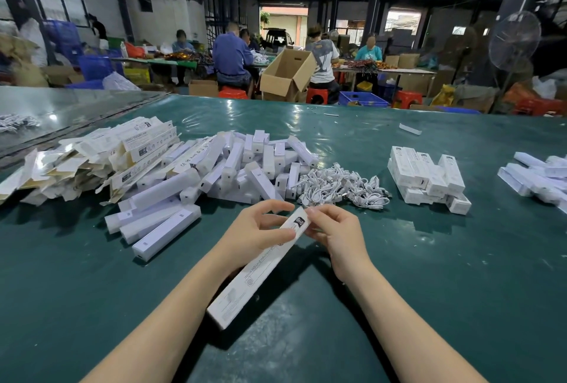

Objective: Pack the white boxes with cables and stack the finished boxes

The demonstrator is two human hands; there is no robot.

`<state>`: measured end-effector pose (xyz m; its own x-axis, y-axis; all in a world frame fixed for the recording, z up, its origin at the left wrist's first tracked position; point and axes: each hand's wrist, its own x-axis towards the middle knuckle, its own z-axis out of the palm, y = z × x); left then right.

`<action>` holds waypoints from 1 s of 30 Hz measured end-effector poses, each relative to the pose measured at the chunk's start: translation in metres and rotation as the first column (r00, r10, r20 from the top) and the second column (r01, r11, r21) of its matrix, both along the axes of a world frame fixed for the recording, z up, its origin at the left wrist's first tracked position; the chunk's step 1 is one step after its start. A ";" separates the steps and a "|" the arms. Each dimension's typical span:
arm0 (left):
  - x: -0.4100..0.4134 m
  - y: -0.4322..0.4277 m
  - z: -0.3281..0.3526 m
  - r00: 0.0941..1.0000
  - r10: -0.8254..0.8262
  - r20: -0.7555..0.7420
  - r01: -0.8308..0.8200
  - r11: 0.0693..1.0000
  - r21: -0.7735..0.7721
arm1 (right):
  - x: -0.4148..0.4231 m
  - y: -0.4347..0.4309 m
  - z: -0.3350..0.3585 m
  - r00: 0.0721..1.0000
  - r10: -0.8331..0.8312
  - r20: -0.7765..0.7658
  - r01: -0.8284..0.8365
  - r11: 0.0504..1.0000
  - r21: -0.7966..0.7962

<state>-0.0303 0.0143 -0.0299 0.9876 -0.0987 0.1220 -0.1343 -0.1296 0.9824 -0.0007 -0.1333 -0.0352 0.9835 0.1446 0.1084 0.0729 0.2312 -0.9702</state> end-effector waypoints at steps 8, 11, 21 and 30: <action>0.004 0.004 -0.003 0.998 0.049 0.027 -0.049 0.998 -0.025 | -0.008 0.006 0.000 0.989 0.138 0.056 -0.129 0.982 -0.137; 0.005 0.005 -0.004 0.998 0.062 0.029 -0.061 0.998 -0.007 | -0.010 0.008 -0.001 0.987 0.146 0.059 -0.140 0.985 -0.097; 0.005 0.002 -0.006 0.999 0.006 0.051 -0.003 0.998 -0.060 | -0.009 0.005 0.002 0.994 0.102 0.050 -0.098 0.992 -0.075; 0.004 -0.009 -0.006 0.985 0.139 0.099 -0.145 0.988 0.057 | -0.010 0.013 0.001 0.992 0.112 -0.064 -0.107 0.991 0.084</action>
